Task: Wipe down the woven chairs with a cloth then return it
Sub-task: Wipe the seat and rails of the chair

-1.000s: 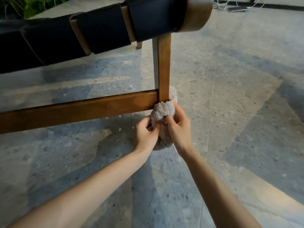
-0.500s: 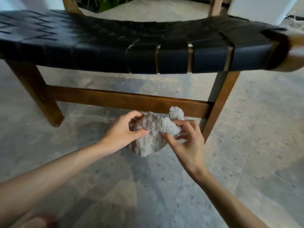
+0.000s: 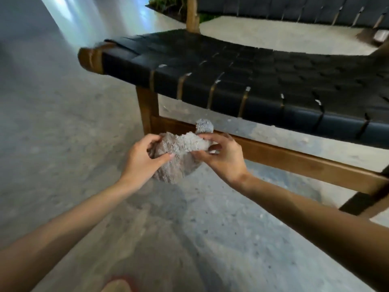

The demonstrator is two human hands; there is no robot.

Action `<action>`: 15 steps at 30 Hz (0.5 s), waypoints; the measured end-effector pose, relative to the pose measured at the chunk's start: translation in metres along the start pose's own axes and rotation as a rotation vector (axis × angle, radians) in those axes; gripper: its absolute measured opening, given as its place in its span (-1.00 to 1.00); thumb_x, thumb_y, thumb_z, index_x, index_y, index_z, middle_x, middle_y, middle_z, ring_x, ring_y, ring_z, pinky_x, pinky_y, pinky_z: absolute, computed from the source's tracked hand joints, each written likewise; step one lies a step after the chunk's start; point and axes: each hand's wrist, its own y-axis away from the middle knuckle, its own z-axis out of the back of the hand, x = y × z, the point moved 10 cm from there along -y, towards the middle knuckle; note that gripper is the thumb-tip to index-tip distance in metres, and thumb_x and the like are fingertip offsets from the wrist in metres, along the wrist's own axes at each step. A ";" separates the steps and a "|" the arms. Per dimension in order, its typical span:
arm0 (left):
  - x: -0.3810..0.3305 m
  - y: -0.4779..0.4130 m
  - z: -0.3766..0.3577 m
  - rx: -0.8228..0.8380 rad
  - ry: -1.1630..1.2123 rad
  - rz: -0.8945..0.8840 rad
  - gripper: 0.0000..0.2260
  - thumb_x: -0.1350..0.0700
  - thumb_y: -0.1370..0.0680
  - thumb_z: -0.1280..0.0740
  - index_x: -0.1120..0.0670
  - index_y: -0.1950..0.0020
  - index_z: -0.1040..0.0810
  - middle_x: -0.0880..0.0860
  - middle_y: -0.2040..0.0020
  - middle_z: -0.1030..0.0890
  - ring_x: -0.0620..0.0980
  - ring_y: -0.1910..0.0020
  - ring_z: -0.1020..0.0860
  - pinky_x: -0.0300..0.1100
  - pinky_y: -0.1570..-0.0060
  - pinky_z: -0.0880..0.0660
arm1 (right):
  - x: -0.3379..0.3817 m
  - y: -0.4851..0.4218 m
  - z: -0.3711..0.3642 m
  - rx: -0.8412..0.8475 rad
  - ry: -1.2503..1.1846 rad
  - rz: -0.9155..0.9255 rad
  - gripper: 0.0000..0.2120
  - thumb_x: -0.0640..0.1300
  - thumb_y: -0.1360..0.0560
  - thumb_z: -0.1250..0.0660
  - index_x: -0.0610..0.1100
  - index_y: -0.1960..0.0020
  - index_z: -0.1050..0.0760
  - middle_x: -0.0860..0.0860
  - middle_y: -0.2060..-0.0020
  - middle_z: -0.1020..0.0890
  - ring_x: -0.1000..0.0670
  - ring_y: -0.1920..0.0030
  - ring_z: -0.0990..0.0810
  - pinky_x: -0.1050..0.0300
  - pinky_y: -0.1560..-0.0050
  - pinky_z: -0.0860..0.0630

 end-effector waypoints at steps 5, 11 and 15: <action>0.032 -0.037 0.046 -0.091 0.040 0.003 -0.63 0.23 -0.39 -0.50 0.10 -0.15 -0.51 -0.04 -0.04 -0.54 -0.13 -0.01 -0.49 -0.63 0.16 -0.32 | 0.014 -0.030 -0.053 0.001 -0.022 -0.084 -0.60 -0.04 -0.43 -0.48 0.03 -0.25 -0.53 0.04 -0.17 -0.52 0.19 0.09 -0.54 0.53 0.22 -0.47; 0.070 -0.083 0.083 -0.225 0.082 -0.016 -0.61 0.16 -0.40 -0.50 0.11 -0.19 -0.52 0.03 -0.10 -0.59 -0.05 -0.08 -0.55 -0.20 -0.10 -0.49 | 0.030 -0.067 -0.095 -0.253 -0.035 -0.140 -0.60 -0.11 -0.54 -0.35 0.03 -0.37 -0.43 -0.02 -0.28 -0.43 0.22 0.09 -0.47 0.52 0.06 -0.42; 0.089 -0.111 0.086 -0.315 0.233 0.068 -0.64 0.17 -0.42 -0.48 0.12 -0.19 -0.51 -0.07 -0.02 -0.55 -0.11 -0.03 -0.55 -0.37 -0.03 -0.43 | 0.031 -0.095 -0.119 -0.268 -0.078 -0.121 -0.50 -0.08 -0.58 -0.28 0.04 -0.49 -0.27 -0.07 -0.28 -0.47 0.05 -0.14 -0.49 0.10 -0.27 -0.48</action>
